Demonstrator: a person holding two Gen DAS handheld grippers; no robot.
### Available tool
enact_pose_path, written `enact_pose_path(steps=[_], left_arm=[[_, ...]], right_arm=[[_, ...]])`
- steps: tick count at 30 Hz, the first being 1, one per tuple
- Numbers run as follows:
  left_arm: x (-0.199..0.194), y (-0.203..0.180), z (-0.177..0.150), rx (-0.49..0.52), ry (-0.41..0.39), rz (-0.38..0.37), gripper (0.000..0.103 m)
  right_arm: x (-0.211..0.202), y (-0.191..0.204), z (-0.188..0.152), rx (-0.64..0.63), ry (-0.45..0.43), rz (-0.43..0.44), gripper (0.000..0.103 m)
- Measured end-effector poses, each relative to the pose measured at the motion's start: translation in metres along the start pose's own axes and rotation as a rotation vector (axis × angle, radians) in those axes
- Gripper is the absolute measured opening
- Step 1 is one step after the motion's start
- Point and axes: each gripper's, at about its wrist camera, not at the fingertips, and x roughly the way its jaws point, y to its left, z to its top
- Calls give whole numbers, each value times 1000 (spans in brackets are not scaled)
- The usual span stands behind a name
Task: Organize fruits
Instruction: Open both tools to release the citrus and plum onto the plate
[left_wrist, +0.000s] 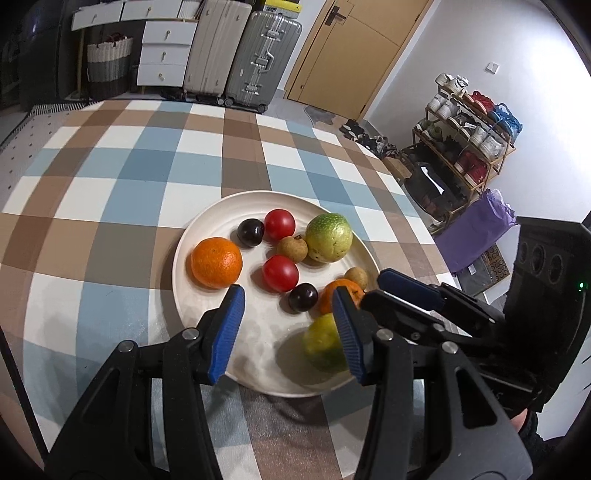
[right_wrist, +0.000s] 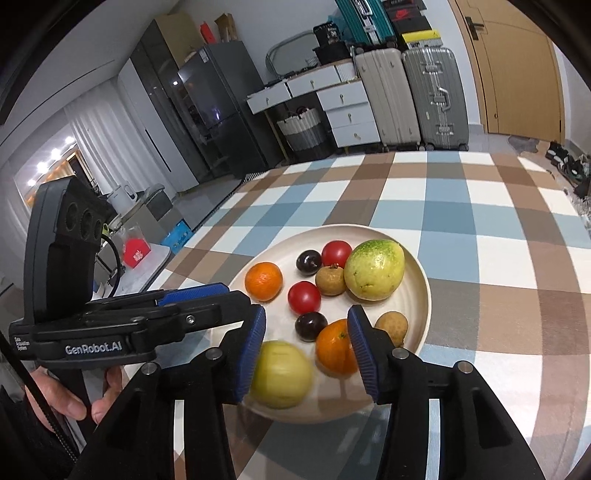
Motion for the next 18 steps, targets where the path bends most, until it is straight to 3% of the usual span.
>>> enact_pose_path(steps=[13, 18], left_arm=[[-66, -5, -22, 41, -125, 104, 46], [-91, -9, -31, 56, -172, 142, 60]], right_arm=[[-57, 20, -17, 2, -154, 5, 50], [-76, 33, -22, -22, -200, 11, 63]])
